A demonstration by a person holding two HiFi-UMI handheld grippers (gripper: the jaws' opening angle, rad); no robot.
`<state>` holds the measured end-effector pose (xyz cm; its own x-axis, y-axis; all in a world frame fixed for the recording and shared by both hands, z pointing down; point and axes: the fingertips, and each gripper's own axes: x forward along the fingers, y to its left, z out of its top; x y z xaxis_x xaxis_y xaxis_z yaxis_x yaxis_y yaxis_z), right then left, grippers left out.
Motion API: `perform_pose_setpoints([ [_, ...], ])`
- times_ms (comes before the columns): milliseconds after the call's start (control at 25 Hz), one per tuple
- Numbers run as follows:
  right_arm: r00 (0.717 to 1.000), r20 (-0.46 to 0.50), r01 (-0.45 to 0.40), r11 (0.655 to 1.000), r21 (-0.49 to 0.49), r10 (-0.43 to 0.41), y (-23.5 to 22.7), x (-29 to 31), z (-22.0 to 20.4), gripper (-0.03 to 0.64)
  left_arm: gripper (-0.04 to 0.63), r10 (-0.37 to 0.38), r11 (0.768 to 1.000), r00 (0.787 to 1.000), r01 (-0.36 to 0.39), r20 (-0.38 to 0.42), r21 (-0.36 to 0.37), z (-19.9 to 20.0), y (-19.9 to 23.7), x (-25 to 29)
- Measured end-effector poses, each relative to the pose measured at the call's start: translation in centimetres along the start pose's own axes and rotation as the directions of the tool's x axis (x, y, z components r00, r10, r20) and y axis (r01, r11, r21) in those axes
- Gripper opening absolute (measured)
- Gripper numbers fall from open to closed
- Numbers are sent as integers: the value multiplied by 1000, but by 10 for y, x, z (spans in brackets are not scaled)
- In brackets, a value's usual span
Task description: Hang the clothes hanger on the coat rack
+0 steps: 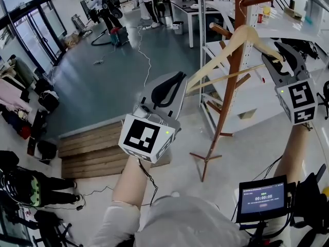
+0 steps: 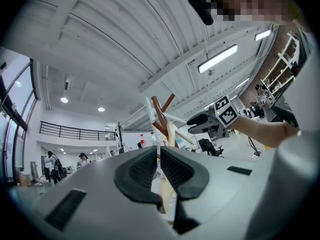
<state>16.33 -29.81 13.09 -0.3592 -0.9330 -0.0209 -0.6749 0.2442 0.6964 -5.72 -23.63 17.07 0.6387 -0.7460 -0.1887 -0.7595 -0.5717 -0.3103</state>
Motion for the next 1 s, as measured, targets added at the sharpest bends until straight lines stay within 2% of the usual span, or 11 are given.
perform_pose_setpoints([
  [280, 997, 74, -18, 984, 175, 5, 45, -33, -10, 190, 8, -14, 999, 1000, 13, -26, -40, -36, -7, -35],
  [560, 996, 29, -85, 916, 392, 80, 127, -51, -75, 186, 8, -11, 994, 994, -1, -104, -113, -108, -18, -48],
  [720, 998, 0, -56, 847, 528, 66, 177, -79, -94, 184, 8, -88, 975, 991, 65, -100, -211, -136, -39, -63],
  [800, 999, 2, -34, 812, 582, 40, 194, -96, -96, 141, 8, -138, 962, 984, 107, -109, -252, -148, -54, -66],
  [880, 1000, -9, -9, 781, 625, 19, 211, -115, -93, 138, 8, -190, 946, 975, 149, -118, -289, -157, -70, -70],
  [1000, 997, -74, 50, 745, 665, -1, 233, -142, -96, 137, 8, -278, 916, 952, 222, -131, -335, -169, -99, -75],
])
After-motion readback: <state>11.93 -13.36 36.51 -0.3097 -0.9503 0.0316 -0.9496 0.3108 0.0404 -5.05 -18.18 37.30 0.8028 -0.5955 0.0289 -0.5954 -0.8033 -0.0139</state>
